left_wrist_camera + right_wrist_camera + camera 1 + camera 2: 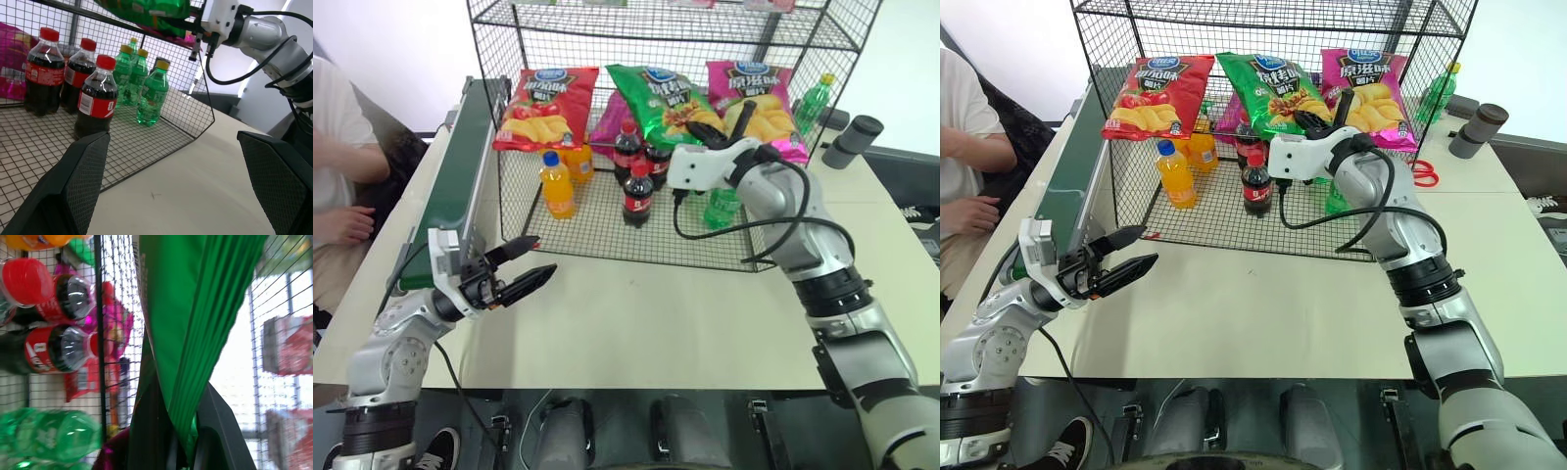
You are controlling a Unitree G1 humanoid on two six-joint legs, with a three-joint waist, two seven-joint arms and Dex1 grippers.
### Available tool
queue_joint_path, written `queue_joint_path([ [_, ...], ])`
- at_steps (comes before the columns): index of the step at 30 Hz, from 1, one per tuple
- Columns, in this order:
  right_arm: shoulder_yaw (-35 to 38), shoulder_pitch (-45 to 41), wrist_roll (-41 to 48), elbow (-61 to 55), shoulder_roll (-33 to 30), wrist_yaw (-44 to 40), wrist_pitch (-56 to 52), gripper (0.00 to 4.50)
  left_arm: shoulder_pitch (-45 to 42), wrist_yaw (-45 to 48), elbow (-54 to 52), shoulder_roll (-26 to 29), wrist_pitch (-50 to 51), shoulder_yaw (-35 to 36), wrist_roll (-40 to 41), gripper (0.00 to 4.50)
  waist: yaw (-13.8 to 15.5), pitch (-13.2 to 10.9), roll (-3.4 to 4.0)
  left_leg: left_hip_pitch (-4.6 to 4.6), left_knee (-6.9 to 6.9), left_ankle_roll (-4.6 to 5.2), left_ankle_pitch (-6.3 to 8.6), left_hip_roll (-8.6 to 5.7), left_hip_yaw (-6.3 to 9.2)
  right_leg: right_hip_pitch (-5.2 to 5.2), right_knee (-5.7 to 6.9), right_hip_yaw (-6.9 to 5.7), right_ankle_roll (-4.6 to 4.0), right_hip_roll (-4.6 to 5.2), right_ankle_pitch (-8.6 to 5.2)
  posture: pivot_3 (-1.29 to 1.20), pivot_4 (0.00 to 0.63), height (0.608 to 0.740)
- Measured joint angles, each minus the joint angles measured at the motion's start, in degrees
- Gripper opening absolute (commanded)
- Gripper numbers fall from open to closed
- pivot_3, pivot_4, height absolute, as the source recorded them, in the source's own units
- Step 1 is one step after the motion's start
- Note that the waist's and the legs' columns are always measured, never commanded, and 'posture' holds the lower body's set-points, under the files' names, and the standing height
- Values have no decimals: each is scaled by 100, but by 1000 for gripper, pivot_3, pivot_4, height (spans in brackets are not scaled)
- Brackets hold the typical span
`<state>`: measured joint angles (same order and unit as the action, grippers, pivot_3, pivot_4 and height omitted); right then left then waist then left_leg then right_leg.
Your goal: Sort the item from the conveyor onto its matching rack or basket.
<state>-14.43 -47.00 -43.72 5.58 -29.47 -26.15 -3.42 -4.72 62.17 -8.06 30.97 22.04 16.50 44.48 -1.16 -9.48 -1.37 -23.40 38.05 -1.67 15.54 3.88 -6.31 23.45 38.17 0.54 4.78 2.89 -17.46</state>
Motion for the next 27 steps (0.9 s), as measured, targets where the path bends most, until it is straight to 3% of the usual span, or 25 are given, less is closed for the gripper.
queue_joint_path([
  [9, -9, -303, 11, 244, 420, 180, -578, 0, -17, -22, -120, -2, -184, 6, -15, 4439, -13, 0, 0, 0, 0, 1, 1, 0, 1, 1, 2, -1, 1, -1, 0, 0, 150, 740],
  [12, -54, -307, 124, 244, 554, 144, -636, 872, -18, -29, -118, -1, -249, 5, -29, 4500, -11, 0, 0, 0, -1, 1, 1, 1, 1, 1, 2, -1, 1, -1, 1, 0, 150, 740],
  [16, -81, -319, 318, 244, 683, 121, -629, 2687, -15, -42, -115, -2, -275, -4, -72, 4500, -12, 0, 0, 0, -1, 6, 3, 1, 1, 1, 2, -1, 1, -1, 1, 0, 150, 740],
  [27, 31, -418, 1220, 102, 1126, 344, -319, 2687, 69, -38, -97, -23, -410, -167, -279, 4500, -18, 0, 0, 0, -1, 16, 9, 2, 1, 1, 3, -2, 1, -1, 1, 0, 150, 740],
])
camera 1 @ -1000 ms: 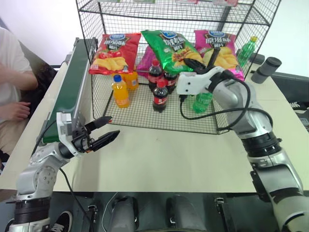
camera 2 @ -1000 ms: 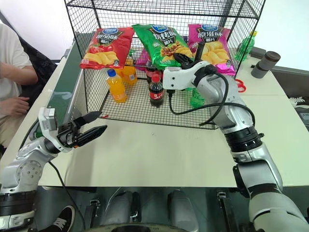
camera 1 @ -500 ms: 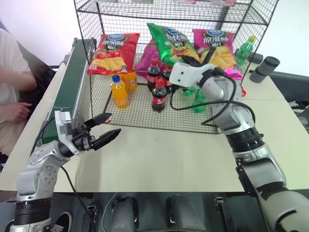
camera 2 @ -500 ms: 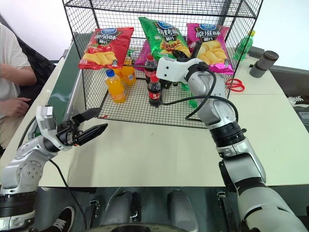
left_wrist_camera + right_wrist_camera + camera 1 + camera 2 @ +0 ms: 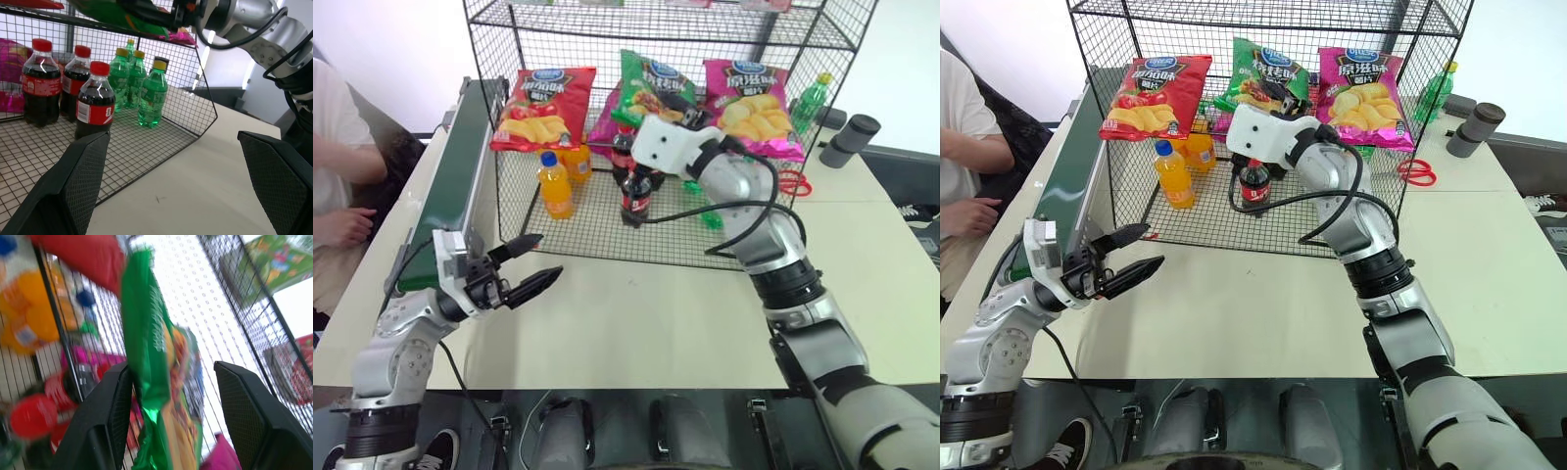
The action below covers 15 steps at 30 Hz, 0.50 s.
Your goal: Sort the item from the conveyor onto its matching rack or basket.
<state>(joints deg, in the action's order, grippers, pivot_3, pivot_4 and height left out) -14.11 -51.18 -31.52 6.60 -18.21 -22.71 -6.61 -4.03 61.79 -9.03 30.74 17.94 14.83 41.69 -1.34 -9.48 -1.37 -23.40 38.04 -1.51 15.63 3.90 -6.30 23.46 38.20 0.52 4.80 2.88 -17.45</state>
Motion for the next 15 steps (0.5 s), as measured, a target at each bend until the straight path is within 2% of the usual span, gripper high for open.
queue_joint_path([
  [5, -5, -148, 284, 12, 86, 41, 297, 2687, -8, 12, 12, 0, -81, -51, -57, 4500, -36, 0, 0, 0, 0, 0, 0, 1, 1, -1, 0, -1, 0, 0, 0, 0, 150, 740],
  [8, -26, 87, 629, -165, 90, -160, 571, 2687, -6, 18, 14, 1, -90, -58, -85, 4500, -47, 0, 0, -1, 0, 1, 1, 0, 2, -2, -1, -1, 0, 1, 0, 0, 150, 740],
  [11, 44, 418, 1469, -666, 306, -498, 712, 2687, 24, 15, 11, 4, -92, -57, -98, 4500, -95, 0, 1, -2, -1, 2, 1, 2, 3, -1, 0, -1, 2, 2, 1, 0, 150, 740],
  [15, 502, 400, 2819, -1485, 745, -786, 163, 2687, 22, 15, -13, 3, -90, -73, -99, 4500, -121, 0, 0, 2, -1, -3, -1, 9, 11, -3, 10, -7, 3, -1, 2, 0, 150, 740],
])
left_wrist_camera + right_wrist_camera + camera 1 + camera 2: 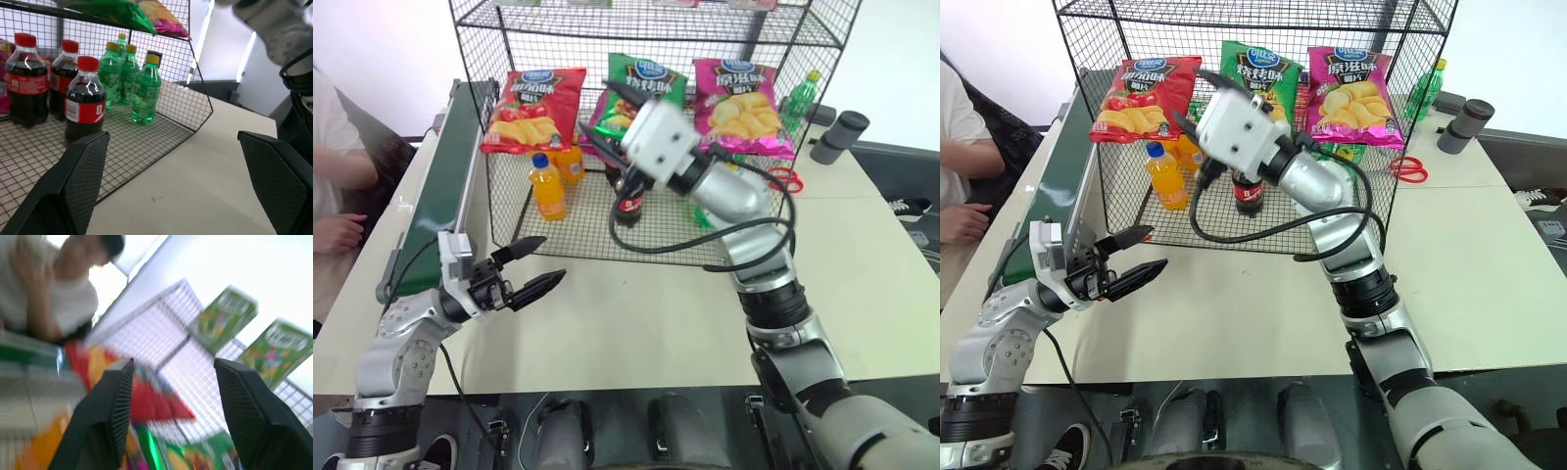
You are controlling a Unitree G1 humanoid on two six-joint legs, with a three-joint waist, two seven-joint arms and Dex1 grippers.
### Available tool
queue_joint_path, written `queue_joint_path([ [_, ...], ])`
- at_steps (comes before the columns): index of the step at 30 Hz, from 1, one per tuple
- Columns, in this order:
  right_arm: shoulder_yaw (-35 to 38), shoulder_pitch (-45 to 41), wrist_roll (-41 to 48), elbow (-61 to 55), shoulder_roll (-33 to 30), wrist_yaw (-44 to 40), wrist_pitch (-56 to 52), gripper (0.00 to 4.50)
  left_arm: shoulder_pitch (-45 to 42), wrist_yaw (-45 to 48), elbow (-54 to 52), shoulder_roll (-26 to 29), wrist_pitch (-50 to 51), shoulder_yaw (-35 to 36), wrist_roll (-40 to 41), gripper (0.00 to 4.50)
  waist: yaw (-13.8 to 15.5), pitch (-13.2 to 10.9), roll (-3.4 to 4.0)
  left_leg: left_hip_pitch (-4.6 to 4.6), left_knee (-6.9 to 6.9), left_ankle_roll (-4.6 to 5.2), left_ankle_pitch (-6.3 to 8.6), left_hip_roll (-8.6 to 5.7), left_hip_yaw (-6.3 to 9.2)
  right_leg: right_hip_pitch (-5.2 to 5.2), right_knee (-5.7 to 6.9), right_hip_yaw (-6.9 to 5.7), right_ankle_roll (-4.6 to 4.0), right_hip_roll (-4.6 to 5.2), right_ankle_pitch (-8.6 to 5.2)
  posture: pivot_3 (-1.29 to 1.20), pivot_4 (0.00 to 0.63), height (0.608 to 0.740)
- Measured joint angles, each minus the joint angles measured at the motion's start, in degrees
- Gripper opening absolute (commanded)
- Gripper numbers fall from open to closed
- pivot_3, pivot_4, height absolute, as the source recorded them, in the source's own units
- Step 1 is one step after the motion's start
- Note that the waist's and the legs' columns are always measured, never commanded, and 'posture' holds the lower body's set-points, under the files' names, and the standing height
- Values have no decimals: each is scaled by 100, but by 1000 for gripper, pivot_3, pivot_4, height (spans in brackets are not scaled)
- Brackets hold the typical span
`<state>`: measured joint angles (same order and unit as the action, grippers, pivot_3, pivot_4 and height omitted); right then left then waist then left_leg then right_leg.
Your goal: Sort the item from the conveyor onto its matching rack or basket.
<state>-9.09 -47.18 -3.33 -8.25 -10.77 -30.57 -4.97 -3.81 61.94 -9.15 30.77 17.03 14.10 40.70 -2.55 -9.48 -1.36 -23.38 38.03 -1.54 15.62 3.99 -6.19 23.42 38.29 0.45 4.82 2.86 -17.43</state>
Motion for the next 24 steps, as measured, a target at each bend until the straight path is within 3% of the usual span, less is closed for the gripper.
queue_joint_path([
  [4, 421, 562, 972, -502, -267, -430, -862, 2687, 18, -62, -19, 120, 36, 5, -33, 4500, 47, 5, -9, 1, 0, 5, 3, 0, 19, -21, -11, -23, -1, 18, 0, 0, 150, 740],
  [11, 1840, 2939, 3150, -1559, -1968, -1714, -2518, 2687, 122, -818, 6, 567, 10, 311, -651, 4500, 152, -5, 8, -8, -2, 31, 17, -16, 13, -17, -27, -36, 0, 57, -1, 0, 150, 740],
  [15, 2501, 4012, 4110, -2105, -2778, -2423, -2946, 4055, 172, -921, 164, 877, -14, 546, -781, 4500, 137, -4, 7, 3, -4, 28, 16, -12, 19, -26, -24, -38, -1, 40, -1, 0, 150, 740],
  [16, 2577, 4200, 4195, -2116, -2928, -2557, -2949, 4438, 193, -901, 181, 917, -19, 578, -781, 4500, 138, -4, 8, 6, -4, 27, 16, -12, 19, -26, -22, -38, -1, 37, -1, 0, 150, 740],
  [19, 2676, 4685, 4116, -2113, -3331, -2962, -2672, 4438, 237, -788, 263, 976, -65, 625, -780, 4500, 162, -4, 7, 6, -1, 26, 15, -15, 19, -30, -25, -37, -2, 37, -2, 0, 150, 740],
  [24, 2859, 4877, 3941, -1502, -3353, -3167, -2183, 4438, 264, -863, 318, 990, -22, 651, -839, 4500, 177, -2, 4, 4, 1, 26, 15, -19, 18, -31, -27, -37, 0, 37, -1, 0, 150, 740],
])
